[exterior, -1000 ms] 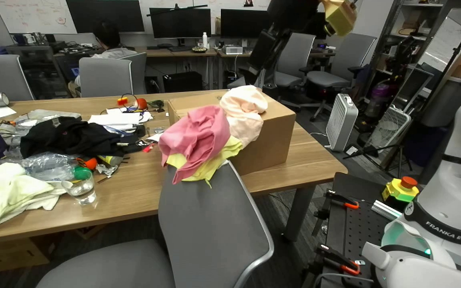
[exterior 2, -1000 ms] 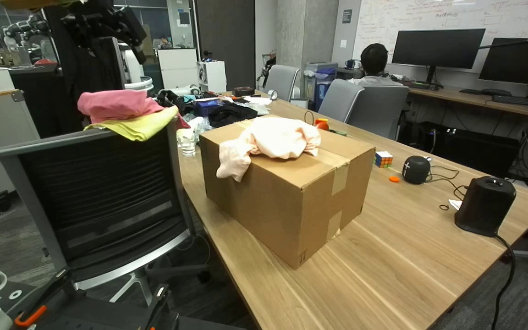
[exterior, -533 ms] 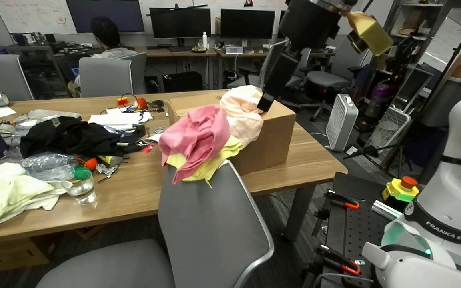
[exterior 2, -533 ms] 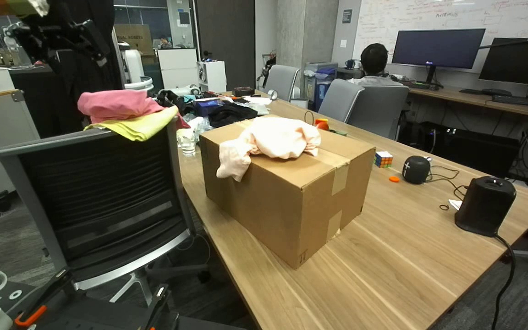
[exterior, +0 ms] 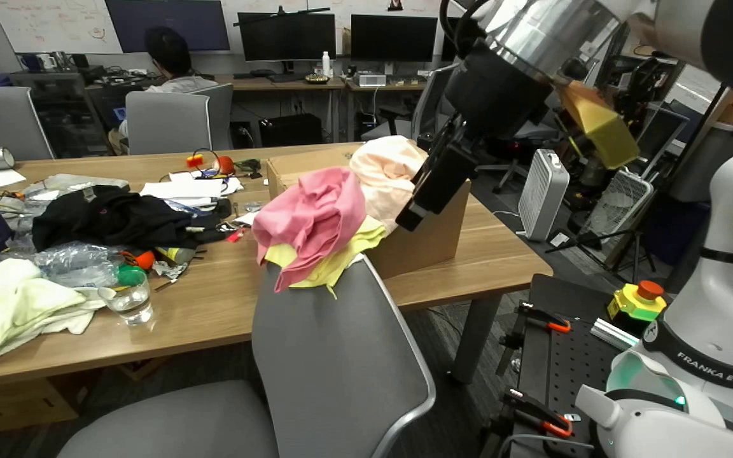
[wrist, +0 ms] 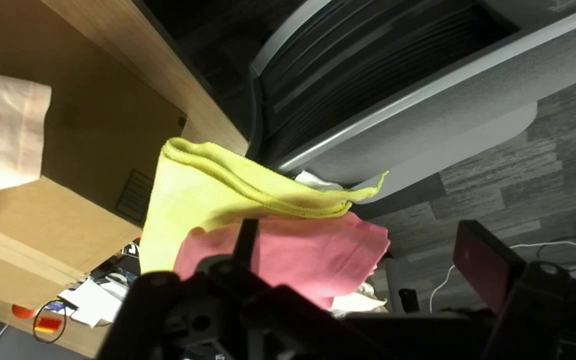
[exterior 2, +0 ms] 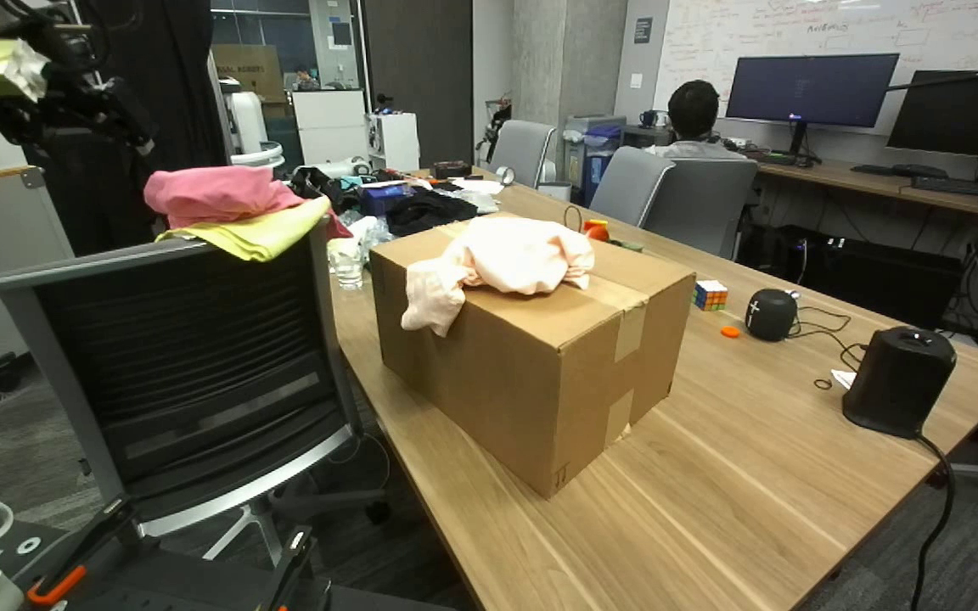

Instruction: Remove the t-shirts and yellow towel from the backrest of the grey chair and place them on top of the brown box

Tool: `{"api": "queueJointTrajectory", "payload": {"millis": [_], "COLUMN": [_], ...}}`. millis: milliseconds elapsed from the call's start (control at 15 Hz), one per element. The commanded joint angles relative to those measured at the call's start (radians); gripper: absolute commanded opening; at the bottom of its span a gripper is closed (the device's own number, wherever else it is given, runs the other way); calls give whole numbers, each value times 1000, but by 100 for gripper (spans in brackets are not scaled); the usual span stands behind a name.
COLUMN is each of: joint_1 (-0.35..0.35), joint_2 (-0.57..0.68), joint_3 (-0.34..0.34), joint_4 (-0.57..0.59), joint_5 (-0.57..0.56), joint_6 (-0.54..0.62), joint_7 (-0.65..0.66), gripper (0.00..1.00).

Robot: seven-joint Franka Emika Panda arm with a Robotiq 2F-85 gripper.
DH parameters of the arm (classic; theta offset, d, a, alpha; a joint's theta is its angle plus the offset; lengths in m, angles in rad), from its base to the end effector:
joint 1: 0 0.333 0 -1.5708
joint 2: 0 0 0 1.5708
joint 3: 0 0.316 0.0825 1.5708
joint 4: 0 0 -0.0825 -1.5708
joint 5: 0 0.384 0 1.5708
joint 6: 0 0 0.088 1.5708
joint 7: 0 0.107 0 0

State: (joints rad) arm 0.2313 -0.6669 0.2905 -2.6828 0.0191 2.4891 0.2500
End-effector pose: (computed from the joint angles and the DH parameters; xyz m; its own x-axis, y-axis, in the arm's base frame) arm 0.3302 0.1931 0.4762 0.8599 0.2231 0.4591 0.2266 -0.9728 0.0483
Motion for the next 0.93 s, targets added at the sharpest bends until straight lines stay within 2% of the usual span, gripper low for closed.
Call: {"api": "queueJointTrajectory", "payload": {"millis": [0,133,400,600,867], "joint_1": [-6,-18,-82,-159,-282], "joint_2": [9,22,70,98,114], "joint_3": [35,59,148,245,382], "joint_4": [-41,-60,-70,-73,-74], "joint_5": [12,1,-36,-64,-95], "joint_6": [132,196,367,490,582], "joint_7": [49,74,144,200,256], "gripper": [100,100,100,100,100]}}
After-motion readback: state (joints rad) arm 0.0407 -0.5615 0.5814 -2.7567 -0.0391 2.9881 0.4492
